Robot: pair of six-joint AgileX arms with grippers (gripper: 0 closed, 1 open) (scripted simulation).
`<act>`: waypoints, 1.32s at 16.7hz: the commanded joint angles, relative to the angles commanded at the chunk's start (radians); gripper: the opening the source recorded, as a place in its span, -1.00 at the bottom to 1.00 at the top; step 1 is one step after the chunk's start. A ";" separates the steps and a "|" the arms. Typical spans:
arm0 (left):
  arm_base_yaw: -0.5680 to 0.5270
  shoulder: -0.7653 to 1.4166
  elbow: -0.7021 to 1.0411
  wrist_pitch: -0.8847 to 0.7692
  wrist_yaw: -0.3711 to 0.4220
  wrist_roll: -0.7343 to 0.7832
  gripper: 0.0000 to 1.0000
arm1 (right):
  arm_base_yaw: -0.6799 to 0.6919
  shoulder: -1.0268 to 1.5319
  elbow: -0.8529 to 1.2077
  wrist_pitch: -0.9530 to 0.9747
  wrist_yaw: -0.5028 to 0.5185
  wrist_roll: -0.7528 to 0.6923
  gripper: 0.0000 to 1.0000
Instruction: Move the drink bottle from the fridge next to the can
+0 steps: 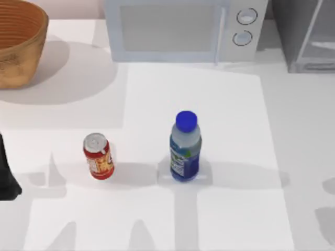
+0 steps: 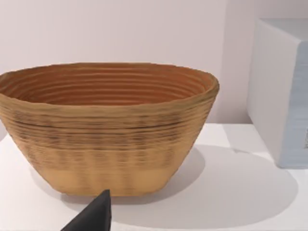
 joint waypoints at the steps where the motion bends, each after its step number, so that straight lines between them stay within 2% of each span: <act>1: 0.000 0.000 0.000 0.000 0.000 0.000 1.00 | -0.094 0.116 0.033 0.002 -0.051 -0.121 1.00; 7: 0.000 0.000 0.000 0.000 0.000 0.000 1.00 | -0.707 0.834 0.227 -0.013 -0.320 -0.840 1.00; 11: 0.000 0.000 0.000 0.000 0.000 0.000 1.00 | -1.017 1.181 0.325 -0.033 -0.444 -1.155 1.00; 13: 0.000 0.000 0.000 0.000 0.000 0.000 1.00 | -1.114 1.294 0.359 -0.040 -0.487 -1.252 1.00; 16: 0.000 0.000 0.000 0.000 0.000 0.000 1.00 | -1.188 1.391 0.390 -0.052 -0.525 -1.331 1.00; 22: 0.000 0.000 0.000 0.000 0.000 0.000 1.00 | -1.194 1.402 0.392 -0.053 -0.529 -1.341 1.00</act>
